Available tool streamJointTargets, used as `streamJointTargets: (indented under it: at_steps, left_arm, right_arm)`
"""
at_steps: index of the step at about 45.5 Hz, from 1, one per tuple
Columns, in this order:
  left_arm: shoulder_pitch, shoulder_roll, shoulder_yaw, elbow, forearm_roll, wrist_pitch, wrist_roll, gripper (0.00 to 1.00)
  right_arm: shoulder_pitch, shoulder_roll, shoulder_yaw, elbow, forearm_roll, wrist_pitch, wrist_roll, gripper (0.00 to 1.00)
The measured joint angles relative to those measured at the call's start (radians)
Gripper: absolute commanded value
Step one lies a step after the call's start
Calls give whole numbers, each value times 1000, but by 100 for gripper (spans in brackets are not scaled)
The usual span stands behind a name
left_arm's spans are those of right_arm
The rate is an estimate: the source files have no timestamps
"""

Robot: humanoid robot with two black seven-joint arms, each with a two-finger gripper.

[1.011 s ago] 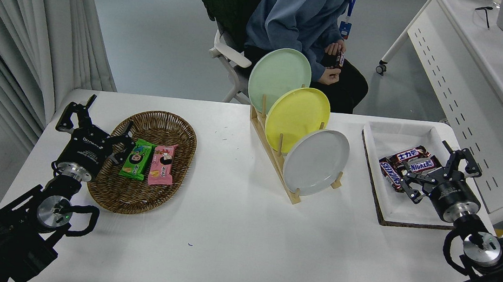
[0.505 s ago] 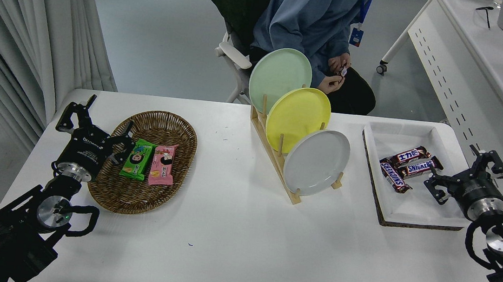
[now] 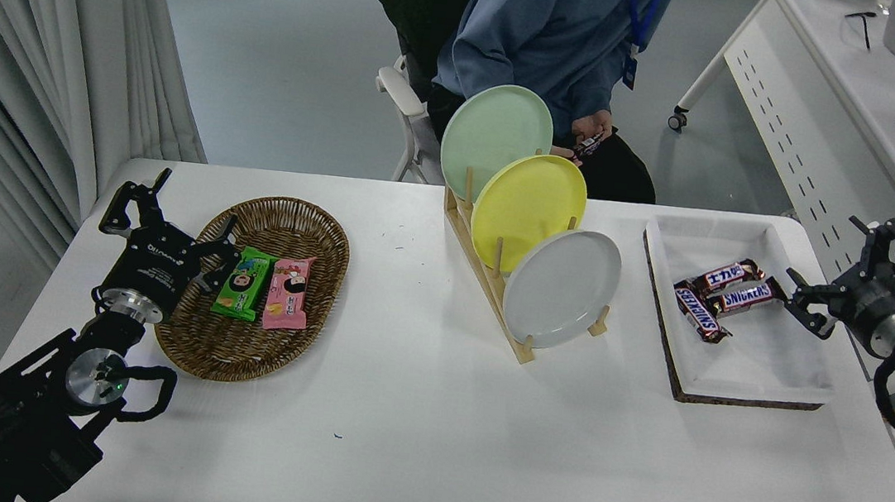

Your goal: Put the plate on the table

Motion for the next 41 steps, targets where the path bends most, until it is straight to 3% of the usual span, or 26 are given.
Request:
streamJointTargets:
  at_steps: [18,41]
  left_arm:
    - [0,0,0,-1,0,0,0,100]
    - [0,0,0,0,0,0,0,100]
  right_arm:
    - [174,-112,-382,219,41,47,-14,100]
    - [320,-115,-531,525,110,28,-37,100]
